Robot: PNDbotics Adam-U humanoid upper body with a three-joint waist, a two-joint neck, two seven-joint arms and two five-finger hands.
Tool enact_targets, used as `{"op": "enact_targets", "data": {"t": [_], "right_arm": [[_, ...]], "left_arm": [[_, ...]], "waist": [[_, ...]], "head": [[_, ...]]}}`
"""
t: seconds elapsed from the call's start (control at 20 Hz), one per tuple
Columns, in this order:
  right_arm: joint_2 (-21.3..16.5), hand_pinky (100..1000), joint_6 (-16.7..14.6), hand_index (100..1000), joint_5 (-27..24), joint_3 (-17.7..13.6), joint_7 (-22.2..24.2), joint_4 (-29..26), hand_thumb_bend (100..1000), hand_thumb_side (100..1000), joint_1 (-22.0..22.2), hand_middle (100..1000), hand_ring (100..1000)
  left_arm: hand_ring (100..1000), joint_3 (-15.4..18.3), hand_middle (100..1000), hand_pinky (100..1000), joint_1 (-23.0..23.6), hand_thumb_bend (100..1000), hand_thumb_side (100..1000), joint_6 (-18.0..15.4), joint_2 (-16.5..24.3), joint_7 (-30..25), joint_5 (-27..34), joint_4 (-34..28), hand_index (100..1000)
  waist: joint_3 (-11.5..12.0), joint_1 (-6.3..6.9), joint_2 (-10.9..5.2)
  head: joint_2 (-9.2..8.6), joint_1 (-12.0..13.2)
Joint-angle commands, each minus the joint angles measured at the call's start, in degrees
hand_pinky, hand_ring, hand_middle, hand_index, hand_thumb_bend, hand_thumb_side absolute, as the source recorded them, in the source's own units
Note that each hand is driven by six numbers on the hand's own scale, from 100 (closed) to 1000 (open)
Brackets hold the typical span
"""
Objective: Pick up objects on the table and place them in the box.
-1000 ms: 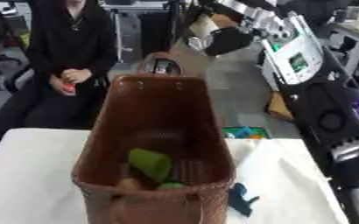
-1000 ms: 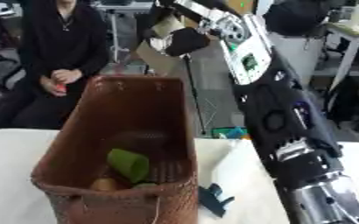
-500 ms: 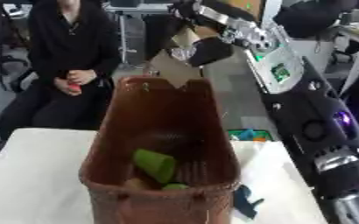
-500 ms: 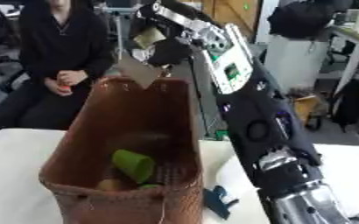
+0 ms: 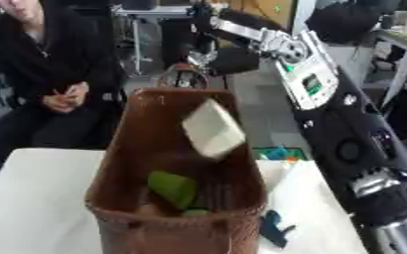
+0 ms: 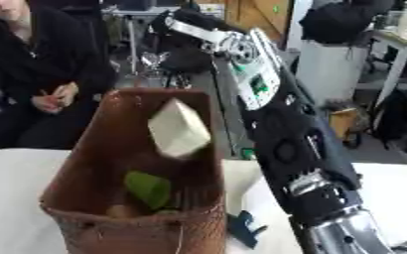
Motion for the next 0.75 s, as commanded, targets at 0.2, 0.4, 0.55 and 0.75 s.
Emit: {"op": "enact_targets", "data": {"t": [0.2, 0.4, 0.55, 0.75], "right_arm": [[-0.51, 861, -2.11, 978, -1.1, -0.55, 0.28, -0.94, 100, 1000, -1.2, 917, 908], [-0.6, 858, -1.84, 976, -2.46, -0.28, 0.53, -0.93, 100, 988, -1.33, 934, 908], [-0.71, 858, -1.55, 971, -3.33, -0.26, 0.22, -1.14, 100, 1000, -1.39, 925, 901], [-1.54, 859, -0.49, 972, -5.47, -0.35, -1.2, -1.96, 100, 1000, -1.41, 925, 899]], "left_arm": [[735, -0.16, 817, 662, -0.66, 100, 807, -0.14, 0.82, -0.04, 0.13, -0.81, 688], [736, -0.21, 817, 663, -0.71, 100, 807, -0.2, 0.78, -0.06, 0.09, -0.81, 689], [736, -0.22, 819, 663, -0.65, 100, 809, -0.26, 0.74, -0.08, 0.07, -0.81, 689], [736, -0.11, 820, 663, -0.35, 100, 810, -0.26, 0.73, 0.01, -0.1, -0.81, 690]], "waist": [[0.05, 0.59, -1.32], [-0.03, 0.6, -1.13], [-0.19, 0.64, -1.02], [-0.5, 0.82, -1.01]], "head": [[-0.04, -0.35], [0.16, -0.31], [0.5, -0.07], [1.13, 0.77]]}}
